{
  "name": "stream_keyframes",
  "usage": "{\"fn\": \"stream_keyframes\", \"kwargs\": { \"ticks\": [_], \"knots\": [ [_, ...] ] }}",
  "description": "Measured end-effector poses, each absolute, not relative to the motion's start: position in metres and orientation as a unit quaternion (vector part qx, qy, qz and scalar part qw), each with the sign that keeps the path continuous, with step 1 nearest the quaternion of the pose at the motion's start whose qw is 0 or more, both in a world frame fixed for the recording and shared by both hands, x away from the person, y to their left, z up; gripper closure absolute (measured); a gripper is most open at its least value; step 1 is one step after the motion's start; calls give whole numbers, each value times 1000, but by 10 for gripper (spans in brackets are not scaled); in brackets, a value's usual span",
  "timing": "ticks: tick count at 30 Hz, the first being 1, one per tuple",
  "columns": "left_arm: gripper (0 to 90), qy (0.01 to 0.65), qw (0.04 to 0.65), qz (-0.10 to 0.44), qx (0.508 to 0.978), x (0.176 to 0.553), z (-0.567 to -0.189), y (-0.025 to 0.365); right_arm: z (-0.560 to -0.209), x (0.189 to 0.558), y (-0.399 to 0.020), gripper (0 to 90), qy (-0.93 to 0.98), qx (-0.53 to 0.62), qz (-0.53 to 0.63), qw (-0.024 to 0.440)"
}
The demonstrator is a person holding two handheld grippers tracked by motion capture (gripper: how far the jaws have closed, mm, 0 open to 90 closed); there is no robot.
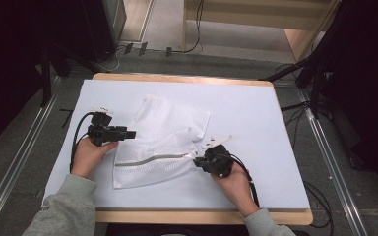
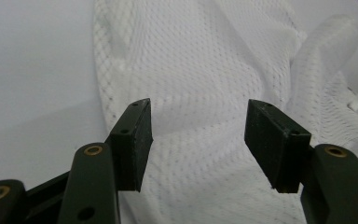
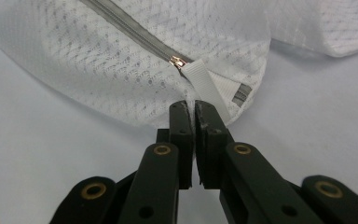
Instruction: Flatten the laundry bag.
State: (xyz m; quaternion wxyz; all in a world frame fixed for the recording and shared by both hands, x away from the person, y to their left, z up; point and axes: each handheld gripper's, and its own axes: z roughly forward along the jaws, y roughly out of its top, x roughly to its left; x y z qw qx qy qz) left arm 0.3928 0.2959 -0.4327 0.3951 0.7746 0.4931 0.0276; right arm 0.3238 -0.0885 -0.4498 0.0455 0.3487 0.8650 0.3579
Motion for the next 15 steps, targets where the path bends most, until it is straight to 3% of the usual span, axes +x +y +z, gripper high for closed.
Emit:
{"fn": "stream_keyframes", "kwargs": {
  "ticks": [15],
  "knots": [
    [498,493,371,43,786,415,-438,285,-448,294,-134,876,857,378,347,38]
  ]
}}
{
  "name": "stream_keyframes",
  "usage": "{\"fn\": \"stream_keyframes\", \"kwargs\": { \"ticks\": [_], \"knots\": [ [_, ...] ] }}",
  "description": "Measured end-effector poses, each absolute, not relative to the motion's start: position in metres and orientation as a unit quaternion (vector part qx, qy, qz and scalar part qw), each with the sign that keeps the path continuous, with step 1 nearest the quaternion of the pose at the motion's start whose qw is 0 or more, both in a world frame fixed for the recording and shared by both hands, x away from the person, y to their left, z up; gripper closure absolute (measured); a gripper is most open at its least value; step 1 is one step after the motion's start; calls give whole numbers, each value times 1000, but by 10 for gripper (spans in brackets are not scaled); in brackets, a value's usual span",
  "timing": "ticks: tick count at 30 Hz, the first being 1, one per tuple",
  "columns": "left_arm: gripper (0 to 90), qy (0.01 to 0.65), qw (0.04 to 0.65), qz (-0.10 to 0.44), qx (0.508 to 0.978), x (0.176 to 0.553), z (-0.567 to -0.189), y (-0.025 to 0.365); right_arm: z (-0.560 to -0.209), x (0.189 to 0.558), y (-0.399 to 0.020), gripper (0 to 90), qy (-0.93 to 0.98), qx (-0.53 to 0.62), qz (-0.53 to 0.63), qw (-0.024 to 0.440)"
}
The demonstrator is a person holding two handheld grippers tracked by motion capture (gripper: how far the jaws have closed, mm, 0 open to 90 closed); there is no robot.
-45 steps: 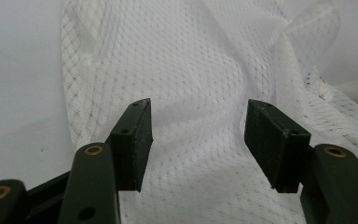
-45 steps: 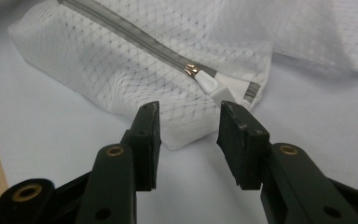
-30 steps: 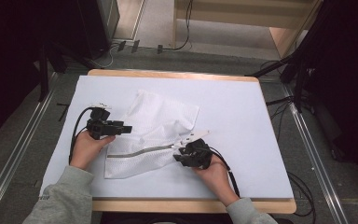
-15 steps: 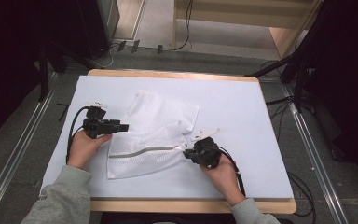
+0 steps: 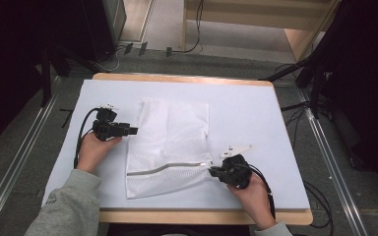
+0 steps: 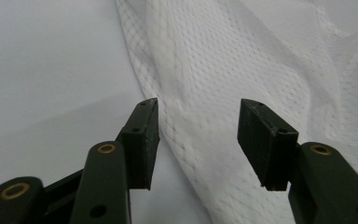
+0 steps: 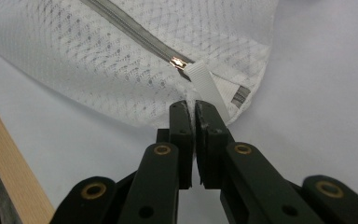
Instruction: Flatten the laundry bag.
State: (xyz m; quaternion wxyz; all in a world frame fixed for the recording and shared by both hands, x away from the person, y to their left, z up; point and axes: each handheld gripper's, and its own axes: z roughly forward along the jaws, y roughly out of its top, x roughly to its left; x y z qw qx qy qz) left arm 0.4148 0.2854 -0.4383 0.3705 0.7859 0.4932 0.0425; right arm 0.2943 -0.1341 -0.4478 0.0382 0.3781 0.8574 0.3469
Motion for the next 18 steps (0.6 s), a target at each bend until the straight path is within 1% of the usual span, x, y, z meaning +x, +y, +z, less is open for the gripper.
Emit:
{"fn": "stream_keyframes", "kwargs": {
  "ticks": [8,14,18],
  "knots": [
    [555,496,358,45,790,435,-444,281,-453,282,-152,875,849,400,344,33],
    [566,507,370,45,777,450,-448,281,-456,276,-155,874,848,408,338,31],
    [574,502,369,43,781,455,-451,273,-458,273,-153,874,847,410,337,29]
  ]
}}
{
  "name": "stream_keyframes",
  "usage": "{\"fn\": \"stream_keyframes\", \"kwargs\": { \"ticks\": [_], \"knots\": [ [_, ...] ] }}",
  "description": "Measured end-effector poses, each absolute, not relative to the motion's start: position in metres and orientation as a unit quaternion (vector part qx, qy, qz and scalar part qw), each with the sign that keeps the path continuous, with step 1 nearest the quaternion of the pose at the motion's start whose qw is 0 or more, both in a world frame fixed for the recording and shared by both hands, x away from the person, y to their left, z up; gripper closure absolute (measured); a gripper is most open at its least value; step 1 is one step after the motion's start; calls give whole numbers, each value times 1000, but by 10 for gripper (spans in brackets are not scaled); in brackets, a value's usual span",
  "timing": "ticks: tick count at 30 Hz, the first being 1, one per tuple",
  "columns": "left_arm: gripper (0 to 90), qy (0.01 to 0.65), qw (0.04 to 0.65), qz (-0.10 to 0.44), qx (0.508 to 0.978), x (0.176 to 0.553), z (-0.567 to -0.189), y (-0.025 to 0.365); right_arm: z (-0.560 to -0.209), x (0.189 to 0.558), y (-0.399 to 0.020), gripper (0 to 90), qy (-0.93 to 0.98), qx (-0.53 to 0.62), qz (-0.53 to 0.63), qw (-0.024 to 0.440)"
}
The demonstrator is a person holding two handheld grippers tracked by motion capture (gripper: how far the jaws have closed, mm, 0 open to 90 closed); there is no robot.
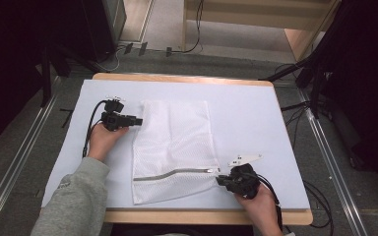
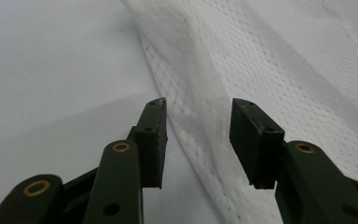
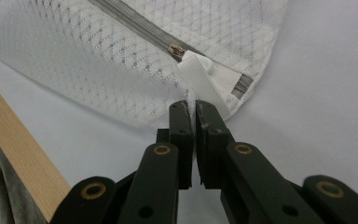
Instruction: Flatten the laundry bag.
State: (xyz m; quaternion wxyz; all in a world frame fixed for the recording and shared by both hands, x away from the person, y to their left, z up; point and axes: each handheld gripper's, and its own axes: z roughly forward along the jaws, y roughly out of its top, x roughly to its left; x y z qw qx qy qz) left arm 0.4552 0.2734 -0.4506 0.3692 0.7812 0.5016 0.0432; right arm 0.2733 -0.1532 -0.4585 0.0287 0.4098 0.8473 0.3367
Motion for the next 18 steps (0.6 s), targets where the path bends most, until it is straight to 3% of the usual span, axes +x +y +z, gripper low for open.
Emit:
{"fn": "stream_keyframes", "kwargs": {
  "ticks": [5,11,18],
  "knots": [
    [608,496,361,46,789,459,-454,264,-461,273,-153,873,844,416,338,23],
    [895,510,355,40,783,464,-456,267,-464,273,-149,874,847,414,332,17],
    [900,545,377,42,747,470,-452,293,-463,271,-150,877,848,413,333,13]
  ]
}}
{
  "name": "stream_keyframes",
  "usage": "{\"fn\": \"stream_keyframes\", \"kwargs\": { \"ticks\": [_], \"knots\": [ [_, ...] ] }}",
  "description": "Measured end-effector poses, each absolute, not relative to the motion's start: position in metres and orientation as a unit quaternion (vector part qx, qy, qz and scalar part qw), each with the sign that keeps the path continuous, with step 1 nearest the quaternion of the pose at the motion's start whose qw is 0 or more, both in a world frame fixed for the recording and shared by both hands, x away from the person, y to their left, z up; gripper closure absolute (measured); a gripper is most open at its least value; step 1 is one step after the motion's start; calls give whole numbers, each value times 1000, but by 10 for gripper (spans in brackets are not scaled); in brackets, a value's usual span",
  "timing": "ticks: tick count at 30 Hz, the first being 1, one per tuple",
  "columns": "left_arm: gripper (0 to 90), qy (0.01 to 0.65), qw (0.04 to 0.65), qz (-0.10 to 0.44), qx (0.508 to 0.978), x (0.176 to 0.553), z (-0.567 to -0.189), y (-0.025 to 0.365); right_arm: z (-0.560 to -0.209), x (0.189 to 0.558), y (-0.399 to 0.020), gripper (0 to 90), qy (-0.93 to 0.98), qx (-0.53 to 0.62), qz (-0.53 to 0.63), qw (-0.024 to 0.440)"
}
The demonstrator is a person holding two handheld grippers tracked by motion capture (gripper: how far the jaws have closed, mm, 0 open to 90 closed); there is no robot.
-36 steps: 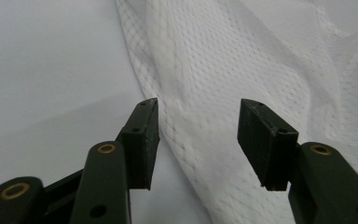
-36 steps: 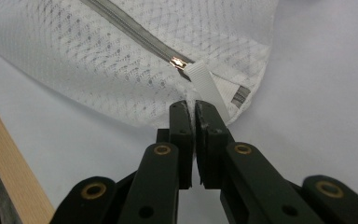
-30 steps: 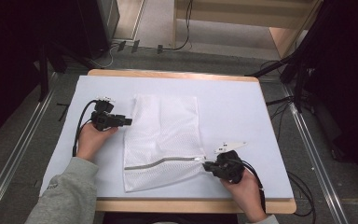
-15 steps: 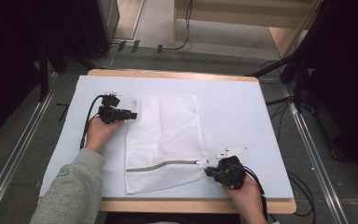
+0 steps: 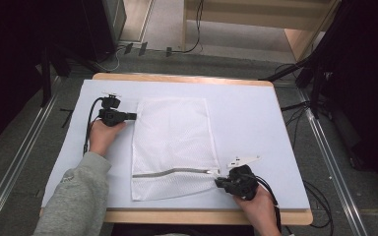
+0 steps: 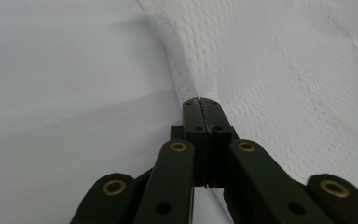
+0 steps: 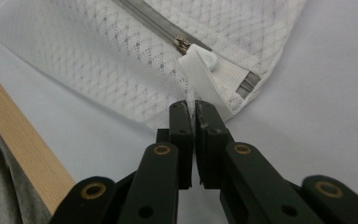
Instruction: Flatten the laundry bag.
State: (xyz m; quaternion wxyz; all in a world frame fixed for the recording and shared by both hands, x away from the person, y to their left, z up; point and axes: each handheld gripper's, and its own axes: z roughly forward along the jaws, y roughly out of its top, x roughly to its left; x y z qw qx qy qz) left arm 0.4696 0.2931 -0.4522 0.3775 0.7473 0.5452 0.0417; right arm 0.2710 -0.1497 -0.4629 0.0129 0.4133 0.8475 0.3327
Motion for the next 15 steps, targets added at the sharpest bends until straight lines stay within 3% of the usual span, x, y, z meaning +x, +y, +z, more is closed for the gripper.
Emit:
{"fn": "stream_keyframes", "kwargs": {
  "ticks": [10,15],
  "knots": [
    [898,549,379,48,743,474,-453,298,-463,266,-138,852,856,391,337,5],
    [753,538,388,39,747,472,-452,295,-456,269,-143,753,843,387,372,19]
  ]
}}
